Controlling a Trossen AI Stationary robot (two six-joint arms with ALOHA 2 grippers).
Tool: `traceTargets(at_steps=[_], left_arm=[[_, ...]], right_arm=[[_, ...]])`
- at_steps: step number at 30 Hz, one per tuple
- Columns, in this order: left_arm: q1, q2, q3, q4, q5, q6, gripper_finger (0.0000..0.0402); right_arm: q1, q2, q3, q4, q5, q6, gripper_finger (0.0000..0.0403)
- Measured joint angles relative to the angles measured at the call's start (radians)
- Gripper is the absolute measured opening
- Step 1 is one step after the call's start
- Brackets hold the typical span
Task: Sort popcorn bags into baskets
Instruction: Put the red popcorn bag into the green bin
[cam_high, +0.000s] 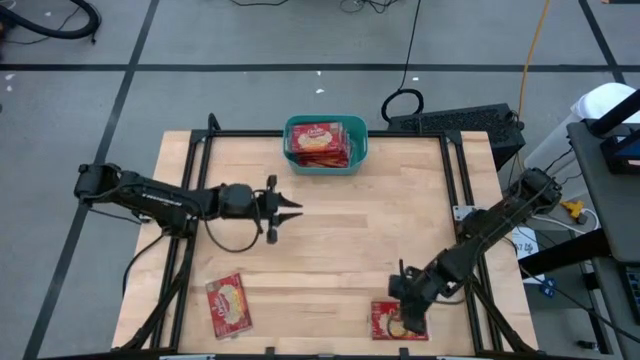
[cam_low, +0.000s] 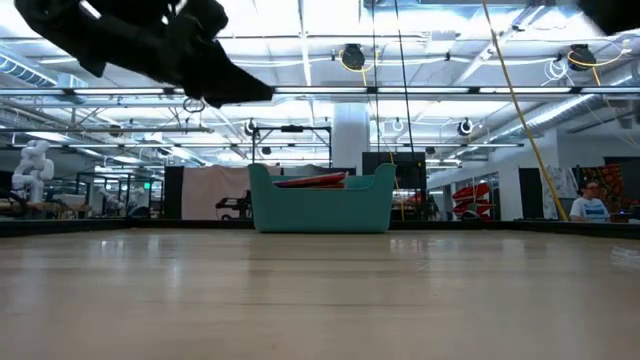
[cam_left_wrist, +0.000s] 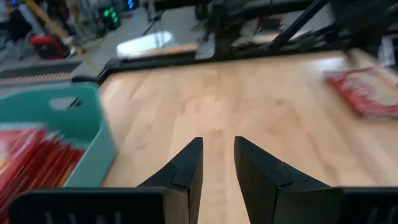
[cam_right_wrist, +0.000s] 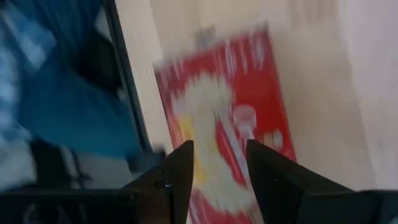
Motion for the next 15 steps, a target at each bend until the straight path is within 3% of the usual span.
traceTargets(at_steps=[7,15], left_arm=[[-0.102,0.003,0.0,0.016,-0.059,-0.008,0.0093],[-0.125,0.003,0.0,0.012,-0.09,-0.027,0.0093]], right_arm=[[0.077,0.0,0.0,-0.165,0.002,-0.032,0.0141],[0.142,0.0,-0.033,-0.174,0.011,0.043,0.0153]])
